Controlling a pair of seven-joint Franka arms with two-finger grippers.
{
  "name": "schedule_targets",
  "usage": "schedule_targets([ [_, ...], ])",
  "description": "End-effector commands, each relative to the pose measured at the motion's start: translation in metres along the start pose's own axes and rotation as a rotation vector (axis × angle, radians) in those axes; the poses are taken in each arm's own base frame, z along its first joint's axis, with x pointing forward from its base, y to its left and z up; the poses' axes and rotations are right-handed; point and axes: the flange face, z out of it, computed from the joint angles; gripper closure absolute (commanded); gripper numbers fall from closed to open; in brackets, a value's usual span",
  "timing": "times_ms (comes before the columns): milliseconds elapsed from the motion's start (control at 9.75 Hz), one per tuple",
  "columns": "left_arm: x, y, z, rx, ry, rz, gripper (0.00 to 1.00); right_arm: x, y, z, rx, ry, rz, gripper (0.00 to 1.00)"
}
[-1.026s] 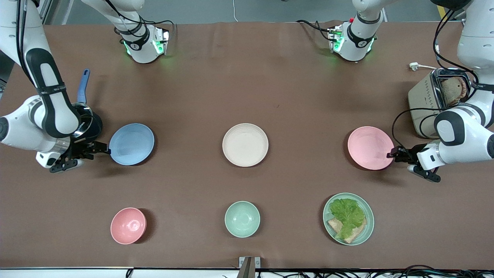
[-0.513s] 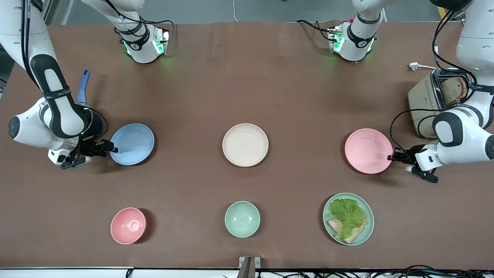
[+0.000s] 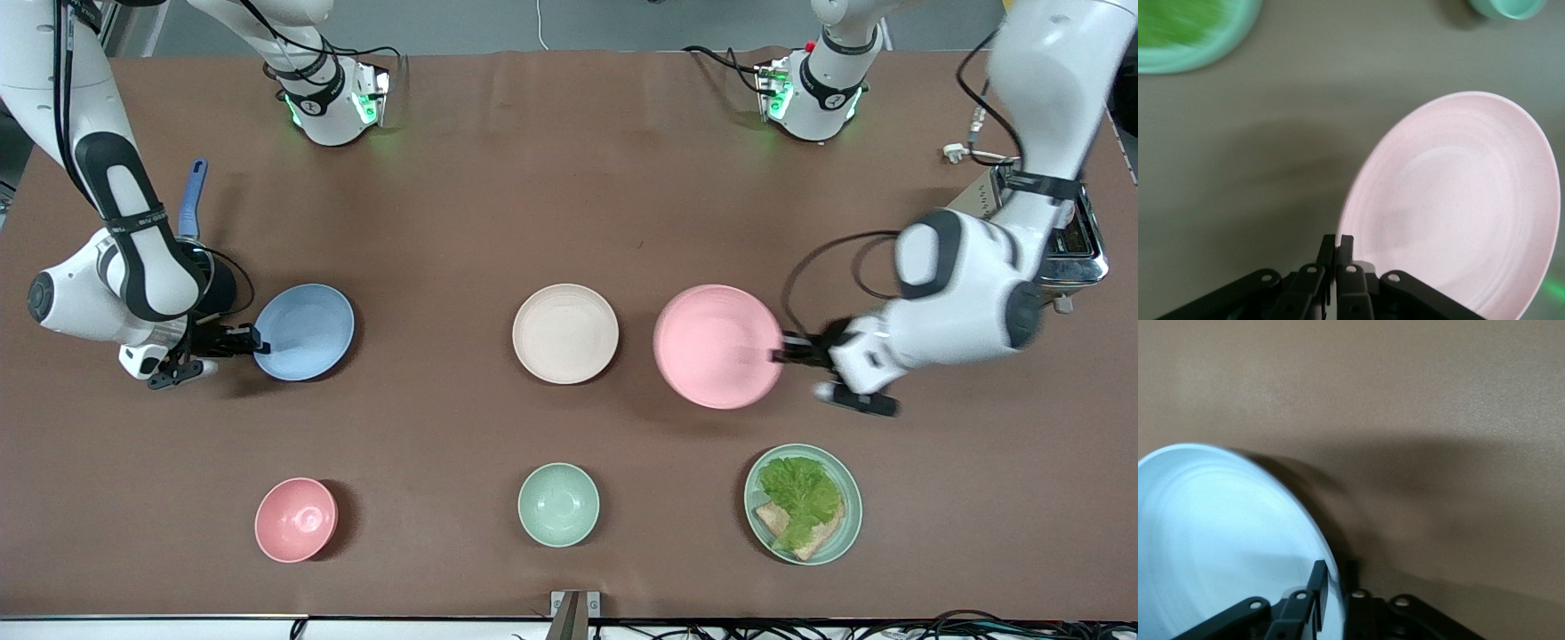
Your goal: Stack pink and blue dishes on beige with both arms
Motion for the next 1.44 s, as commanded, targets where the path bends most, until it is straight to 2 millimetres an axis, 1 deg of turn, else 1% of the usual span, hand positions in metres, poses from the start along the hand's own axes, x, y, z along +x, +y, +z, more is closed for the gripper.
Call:
schedule_targets([
  [0, -0.017, 0.072, 0.070, 0.030, -0.004, -0.034, 1.00, 0.000, -0.002, -0.004, 0.043, 0.019, 0.021, 0.99],
  [103, -0.025, 0.093, 0.099, 0.096, 0.011, -0.014, 1.00, 0.004, -0.001, -0.012, 0.058, 0.015, 0.026, 0.99],
  [205, -0.034, 0.118, 0.132, 0.134, 0.033, -0.062, 1.00, 0.011, 0.000, -0.028, 0.085, 0.010, 0.043, 0.99],
  [308, -0.040, 0.133, 0.153, 0.162, 0.043, -0.090, 1.00, 0.019, 0.000, -0.050, 0.114, 0.000, 0.060, 0.99],
  [410, -0.036, 0.132, 0.164, 0.180, 0.064, -0.109, 1.00, 0.029, -0.002, -0.077, 0.147, -0.024, 0.076, 0.99],
  [513, -0.036, 0.132, 0.178, 0.175, 0.076, -0.121, 1.00, 0.040, -0.006, -0.108, 0.184, -0.052, 0.105, 0.99],
  [615, -0.045, 0.141, 0.195, 0.170, 0.069, -0.127, 1.00, 0.048, -0.014, -0.131, 0.205, -0.082, 0.144, 0.99],
  [718, -0.044, 0.136, 0.202, 0.192, 0.078, -0.137, 1.00, 0.056, -0.028, -0.145, 0.214, -0.104, 0.183, 1.00],
  [821, -0.045, 0.136, 0.206, 0.207, 0.084, -0.123, 0.99, 0.066, -0.056, -0.153, 0.205, -0.115, 0.219, 0.99],
  [923, -0.047, 0.136, 0.214, 0.201, 0.079, -0.136, 0.98, 0.075, -0.086, -0.155, 0.192, -0.124, 0.241, 0.99],
  [1026, -0.049, 0.135, 0.215, 0.205, 0.077, -0.140, 0.98, 0.082, -0.114, -0.157, 0.178, -0.127, 0.274, 0.99],
  [1128, -0.050, 0.135, 0.217, 0.206, 0.074, -0.152, 0.94, 0.090, -0.145, -0.153, 0.163, -0.132, 0.297, 0.99],
  [1231, -0.051, 0.136, 0.217, 0.206, 0.076, -0.161, 0.75, 0.095, -0.167, -0.146, 0.148, -0.128, 0.317, 0.99],
  [1333, -0.052, 0.137, 0.217, 0.207, 0.076, -0.162, 0.17, 0.096, -0.192, -0.136, 0.147, -0.114, 0.319, 1.00],
])
